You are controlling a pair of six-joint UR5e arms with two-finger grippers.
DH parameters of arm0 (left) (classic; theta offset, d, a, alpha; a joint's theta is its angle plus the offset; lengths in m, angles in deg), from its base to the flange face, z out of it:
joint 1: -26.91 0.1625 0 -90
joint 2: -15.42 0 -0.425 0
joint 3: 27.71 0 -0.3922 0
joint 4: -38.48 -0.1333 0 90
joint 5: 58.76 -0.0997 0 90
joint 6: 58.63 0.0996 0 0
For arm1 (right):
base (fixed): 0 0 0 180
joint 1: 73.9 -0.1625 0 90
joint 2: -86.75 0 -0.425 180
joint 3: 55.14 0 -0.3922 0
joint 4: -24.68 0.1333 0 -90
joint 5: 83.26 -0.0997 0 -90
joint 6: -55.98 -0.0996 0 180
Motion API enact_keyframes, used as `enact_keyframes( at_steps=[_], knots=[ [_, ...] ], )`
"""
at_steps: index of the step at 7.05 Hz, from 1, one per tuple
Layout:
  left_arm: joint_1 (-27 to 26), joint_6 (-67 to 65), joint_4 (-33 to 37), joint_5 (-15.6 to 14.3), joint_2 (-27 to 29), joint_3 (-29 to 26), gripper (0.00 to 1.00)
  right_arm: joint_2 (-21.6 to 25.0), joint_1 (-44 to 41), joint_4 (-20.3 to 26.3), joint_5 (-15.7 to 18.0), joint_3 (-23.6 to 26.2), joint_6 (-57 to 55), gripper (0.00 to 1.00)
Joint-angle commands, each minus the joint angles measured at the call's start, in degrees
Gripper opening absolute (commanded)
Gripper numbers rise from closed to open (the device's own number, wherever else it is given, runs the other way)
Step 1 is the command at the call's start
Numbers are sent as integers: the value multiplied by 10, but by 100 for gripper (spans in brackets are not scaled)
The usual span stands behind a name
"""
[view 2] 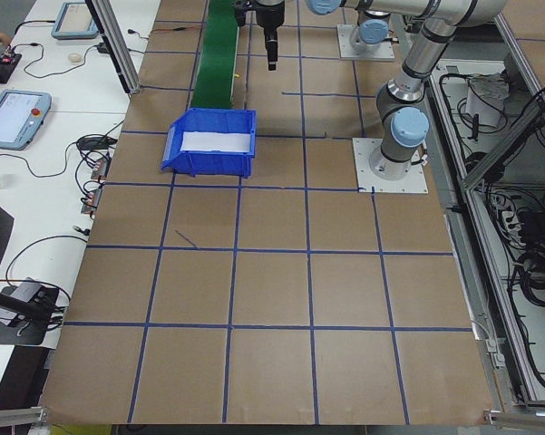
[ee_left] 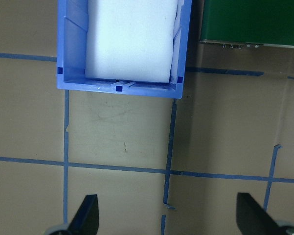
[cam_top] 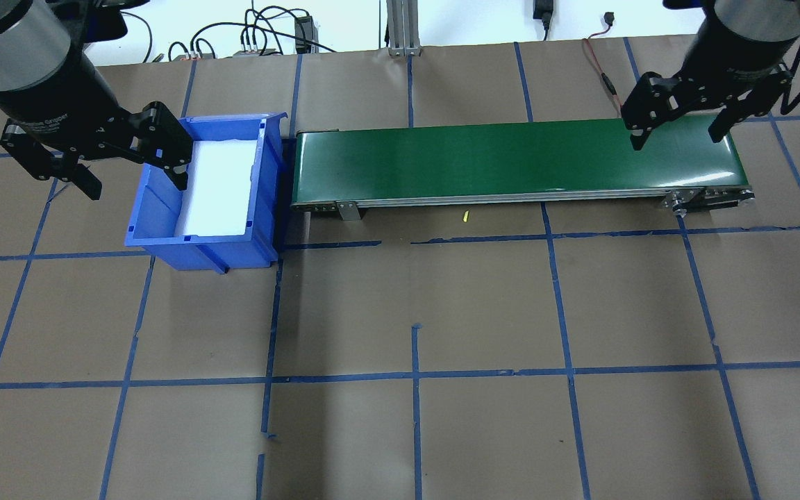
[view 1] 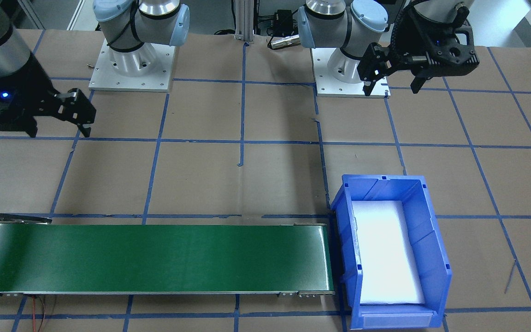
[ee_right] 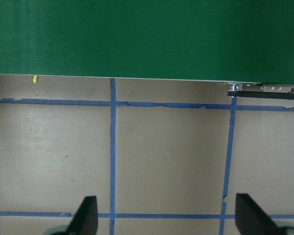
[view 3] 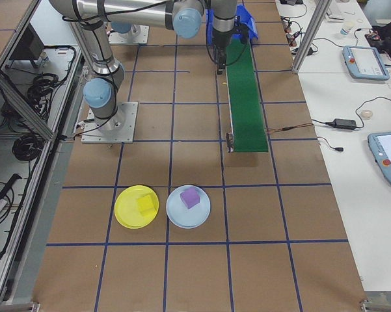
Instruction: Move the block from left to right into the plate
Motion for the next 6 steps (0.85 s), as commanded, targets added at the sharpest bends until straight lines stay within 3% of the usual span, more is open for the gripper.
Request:
enact_keyframes(
  at_steps=[1, 6],
  knots=[
    [0, 0, 0, -1, 0, -1, 100, 10, -63, 19, -6, 14, -47, 99],
    [0, 0, 0, -1, -1, -1, 100, 11, -67, 14, -6, 35, -39, 100]
  ],
)
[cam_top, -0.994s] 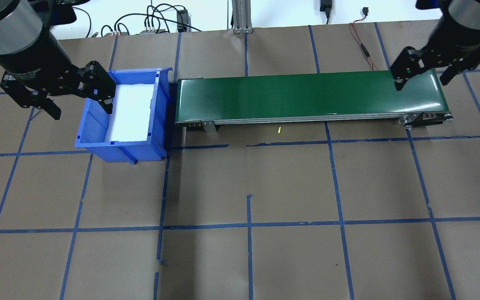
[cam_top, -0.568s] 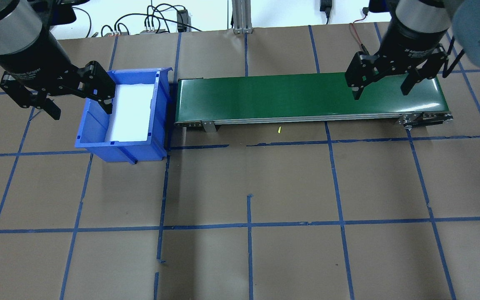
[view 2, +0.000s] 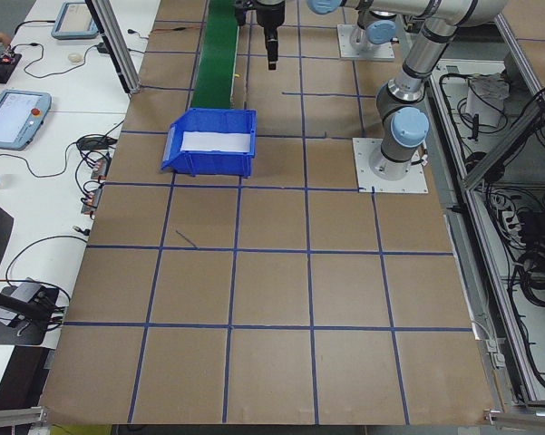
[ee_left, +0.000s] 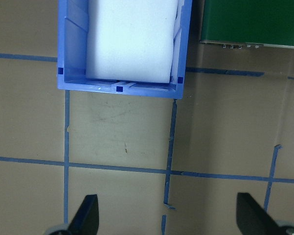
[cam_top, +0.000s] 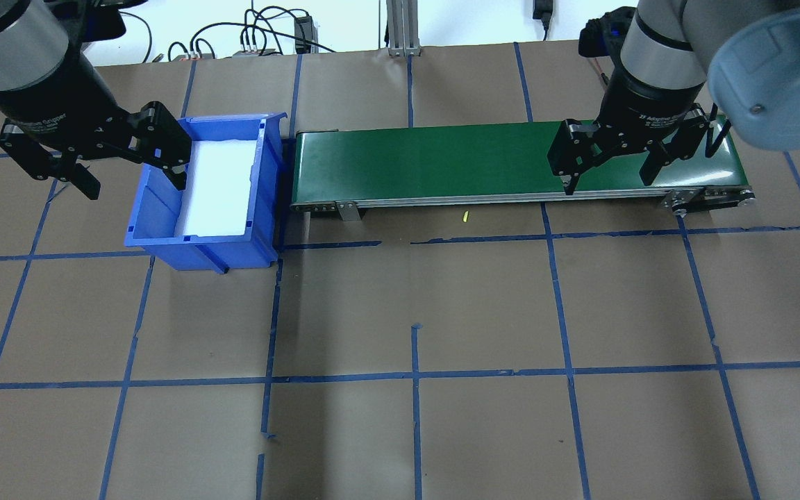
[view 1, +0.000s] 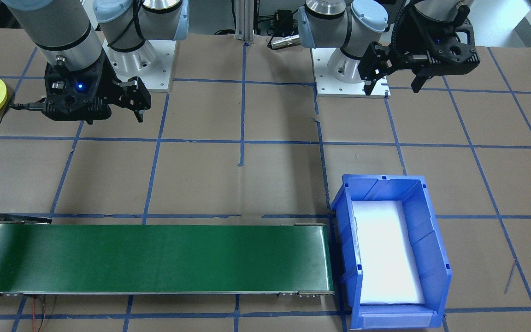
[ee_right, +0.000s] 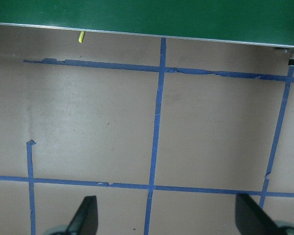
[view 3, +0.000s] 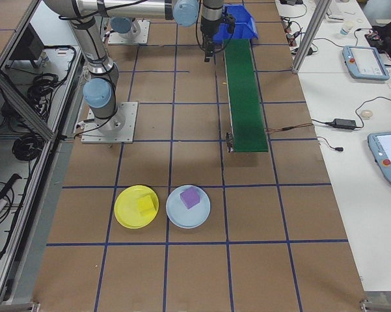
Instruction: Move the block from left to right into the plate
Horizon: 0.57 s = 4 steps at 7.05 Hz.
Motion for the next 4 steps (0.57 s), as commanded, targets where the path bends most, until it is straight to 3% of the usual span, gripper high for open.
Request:
enact_keyframes(
  at_steps=[1, 4],
  knots=[
    [0, 0, 0, 0, 0, 0, 100, 1, 0, 0, -1, 0, 1, 100],
    [0, 1, 0, 0, 0, 1, 100, 3, 2, 0, 1, 1, 1, 100]
  ],
)
